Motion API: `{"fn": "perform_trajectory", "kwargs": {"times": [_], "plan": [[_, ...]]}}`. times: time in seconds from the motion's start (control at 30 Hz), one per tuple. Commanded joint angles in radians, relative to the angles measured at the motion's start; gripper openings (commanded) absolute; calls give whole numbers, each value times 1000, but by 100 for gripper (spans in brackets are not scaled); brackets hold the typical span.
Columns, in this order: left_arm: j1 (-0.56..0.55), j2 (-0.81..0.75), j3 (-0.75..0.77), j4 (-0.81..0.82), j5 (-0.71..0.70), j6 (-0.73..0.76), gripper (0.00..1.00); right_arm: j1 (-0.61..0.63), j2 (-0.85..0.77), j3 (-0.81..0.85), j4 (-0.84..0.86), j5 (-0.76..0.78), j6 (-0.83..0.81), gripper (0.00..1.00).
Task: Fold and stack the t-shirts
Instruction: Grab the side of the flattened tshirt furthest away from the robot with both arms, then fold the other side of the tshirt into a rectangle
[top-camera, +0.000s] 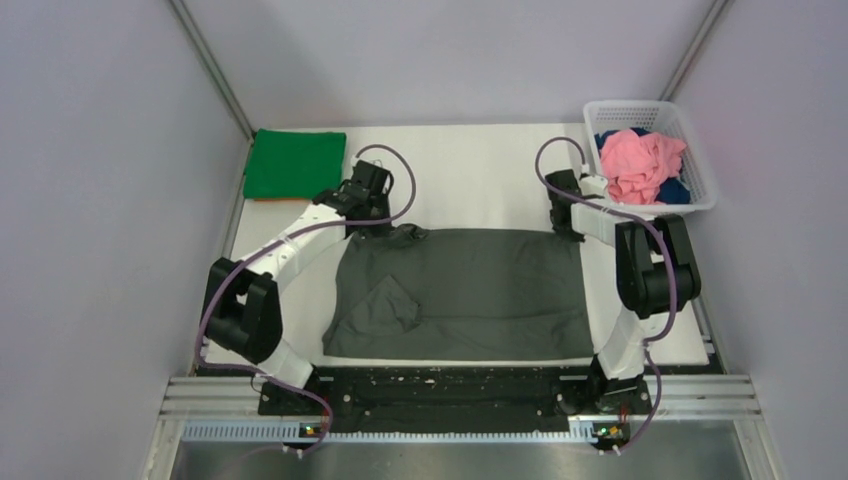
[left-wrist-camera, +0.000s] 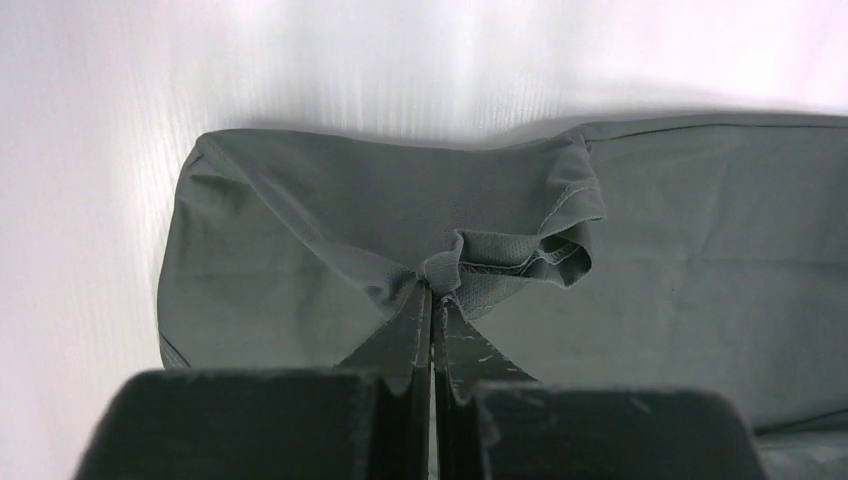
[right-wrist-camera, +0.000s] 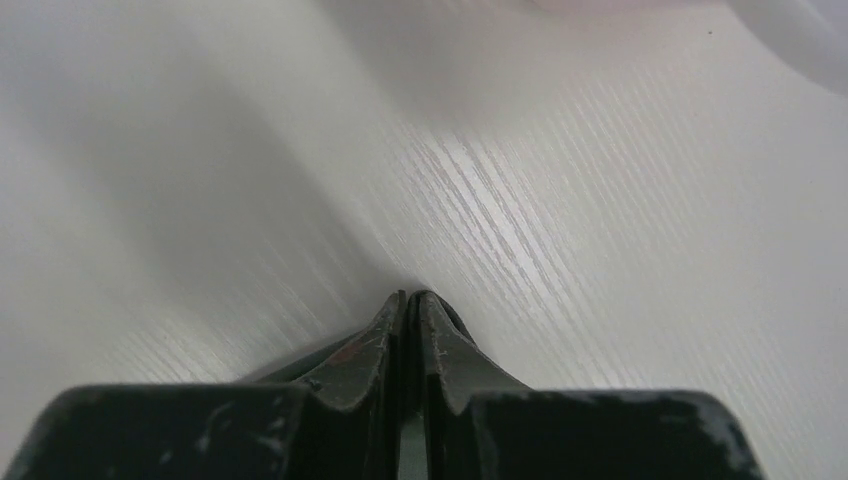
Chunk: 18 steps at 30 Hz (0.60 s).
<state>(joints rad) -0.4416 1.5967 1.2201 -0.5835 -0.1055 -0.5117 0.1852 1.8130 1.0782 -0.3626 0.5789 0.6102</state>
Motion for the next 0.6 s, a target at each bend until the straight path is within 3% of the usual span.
{"fn": "perform_trajectory", "kwargs": {"times": [0.0, 0.23, 0.57], "plan": [[-11, -98, -39, 21, -22, -27, 0, -6, -84, -19, 25, 1, -41, 6], [-49, -220, -134, 17, -40, -59, 0, -4, -264, -142, 81, -36, -113, 1], [-60, -441, -282, -31, -76, -126, 0, 3, -523, -315, 117, -147, -170, 0]]}}
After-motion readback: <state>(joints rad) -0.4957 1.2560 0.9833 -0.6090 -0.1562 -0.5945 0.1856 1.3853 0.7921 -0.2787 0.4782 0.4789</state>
